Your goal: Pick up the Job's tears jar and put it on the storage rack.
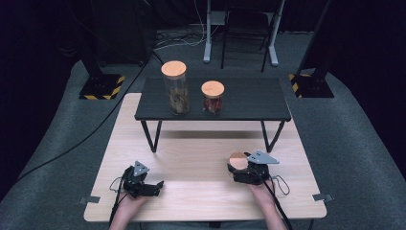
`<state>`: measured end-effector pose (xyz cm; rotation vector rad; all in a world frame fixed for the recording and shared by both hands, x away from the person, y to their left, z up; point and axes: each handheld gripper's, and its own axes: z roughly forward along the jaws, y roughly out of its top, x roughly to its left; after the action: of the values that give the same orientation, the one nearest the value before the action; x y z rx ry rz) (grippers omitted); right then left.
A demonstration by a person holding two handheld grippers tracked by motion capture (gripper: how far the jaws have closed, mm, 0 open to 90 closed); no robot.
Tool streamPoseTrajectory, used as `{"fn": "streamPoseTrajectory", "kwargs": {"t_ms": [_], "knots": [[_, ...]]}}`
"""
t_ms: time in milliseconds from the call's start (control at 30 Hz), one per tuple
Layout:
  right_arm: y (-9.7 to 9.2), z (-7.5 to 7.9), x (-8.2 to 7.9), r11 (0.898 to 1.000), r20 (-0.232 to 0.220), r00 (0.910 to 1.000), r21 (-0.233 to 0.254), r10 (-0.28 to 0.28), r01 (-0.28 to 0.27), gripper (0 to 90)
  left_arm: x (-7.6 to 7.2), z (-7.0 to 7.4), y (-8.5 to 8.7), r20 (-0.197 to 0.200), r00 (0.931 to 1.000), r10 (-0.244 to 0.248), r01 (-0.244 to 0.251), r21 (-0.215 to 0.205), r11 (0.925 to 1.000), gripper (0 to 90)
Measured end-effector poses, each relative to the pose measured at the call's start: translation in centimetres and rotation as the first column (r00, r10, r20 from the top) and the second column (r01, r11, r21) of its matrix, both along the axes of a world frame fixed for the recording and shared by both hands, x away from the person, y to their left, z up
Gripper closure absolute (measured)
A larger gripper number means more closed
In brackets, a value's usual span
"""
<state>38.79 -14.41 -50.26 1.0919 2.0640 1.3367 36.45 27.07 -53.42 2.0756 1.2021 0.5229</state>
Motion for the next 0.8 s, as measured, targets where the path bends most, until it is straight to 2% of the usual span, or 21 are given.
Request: {"fn": "streamPoseTrajectory", "kwargs": {"t_ms": [300,800], "knots": [[0.3,-0.9,0.6,1.000,-0.041,0.9991,0.011,0.010,-0.009,16.4,0.0,0.0,0.0,0.000,1.0000,0.001,-0.001,0.000,1.0000,0.4],[0.4,-2.4,0.7,1.000,-0.058,0.9983,-0.018,0.008,-0.009,21.3,0.0,0.0,0.0,0.000,1.0000,0.001,-0.001,-0.001,1.0000,0.4]]}}
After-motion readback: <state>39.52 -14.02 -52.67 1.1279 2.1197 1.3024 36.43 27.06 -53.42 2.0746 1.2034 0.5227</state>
